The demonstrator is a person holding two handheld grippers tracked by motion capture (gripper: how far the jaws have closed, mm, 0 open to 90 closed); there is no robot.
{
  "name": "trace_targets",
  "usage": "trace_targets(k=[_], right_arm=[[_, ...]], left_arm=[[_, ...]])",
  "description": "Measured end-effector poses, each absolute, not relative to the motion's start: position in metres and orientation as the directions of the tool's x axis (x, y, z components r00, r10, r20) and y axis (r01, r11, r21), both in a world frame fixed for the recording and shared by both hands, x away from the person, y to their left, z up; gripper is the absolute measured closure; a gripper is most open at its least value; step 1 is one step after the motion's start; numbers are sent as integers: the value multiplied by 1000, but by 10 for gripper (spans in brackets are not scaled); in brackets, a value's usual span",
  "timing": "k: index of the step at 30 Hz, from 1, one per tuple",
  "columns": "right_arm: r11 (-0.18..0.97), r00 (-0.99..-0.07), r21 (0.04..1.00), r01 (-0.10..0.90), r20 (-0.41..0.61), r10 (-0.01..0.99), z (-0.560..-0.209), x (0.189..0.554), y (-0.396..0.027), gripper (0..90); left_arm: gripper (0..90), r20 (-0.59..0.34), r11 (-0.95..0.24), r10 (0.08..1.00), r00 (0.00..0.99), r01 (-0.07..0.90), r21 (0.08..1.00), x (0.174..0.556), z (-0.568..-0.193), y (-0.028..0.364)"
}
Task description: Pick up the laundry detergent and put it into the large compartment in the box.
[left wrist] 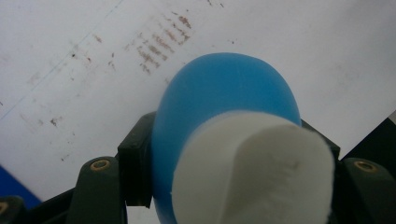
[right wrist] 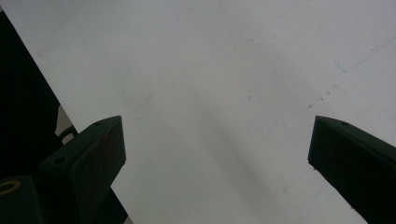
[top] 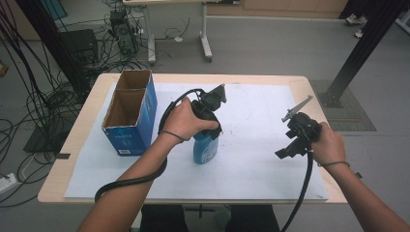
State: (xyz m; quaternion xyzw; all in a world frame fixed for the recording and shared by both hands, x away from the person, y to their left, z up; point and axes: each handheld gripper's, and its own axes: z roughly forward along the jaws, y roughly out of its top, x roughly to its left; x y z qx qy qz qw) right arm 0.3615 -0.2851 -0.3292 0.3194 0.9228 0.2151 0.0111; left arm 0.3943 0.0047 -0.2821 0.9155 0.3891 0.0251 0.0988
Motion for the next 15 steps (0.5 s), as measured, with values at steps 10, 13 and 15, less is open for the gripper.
trace_targets(k=[10,13,15], right_arm=[[708,-798,399,582,115,591,-329,363,-284,40],[711,-799,397,581,113,590,-329,363,-283,40],[710,-799,397,581,113,591,-329,363,-283,40]], left_arm=[[369,-29,-679,716,697,706,202,394,-282,5],[369,-29,-679,716,698,705,203,394,-282,5],[369,-29,-680,715,698,704,204,394,-282,5]])
